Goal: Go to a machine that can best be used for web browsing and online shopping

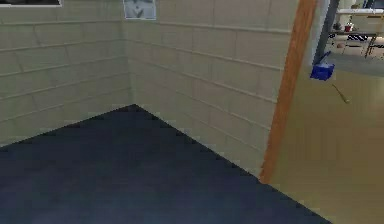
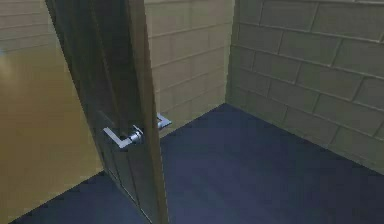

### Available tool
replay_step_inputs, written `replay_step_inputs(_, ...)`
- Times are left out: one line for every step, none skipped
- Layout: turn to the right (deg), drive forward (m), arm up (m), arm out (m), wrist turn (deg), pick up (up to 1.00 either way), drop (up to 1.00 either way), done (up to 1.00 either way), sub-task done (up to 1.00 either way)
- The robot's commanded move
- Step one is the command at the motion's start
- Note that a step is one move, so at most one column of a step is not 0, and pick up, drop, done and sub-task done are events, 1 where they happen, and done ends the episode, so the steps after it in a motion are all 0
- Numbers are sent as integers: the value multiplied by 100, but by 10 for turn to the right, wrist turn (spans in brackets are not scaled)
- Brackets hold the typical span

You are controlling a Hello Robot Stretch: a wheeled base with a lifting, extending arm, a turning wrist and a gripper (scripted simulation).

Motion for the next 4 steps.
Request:
replay_step_inputs(180,0,0,0,0,0,0,0,0)
replay_step_inputs(0,40,0,0,0,0,0,0,0)
replay_step_inputs(390,0,0,0,0,0,0,0,0)
replay_step_inputs(0,100,0,0,0,0,0,0,0)
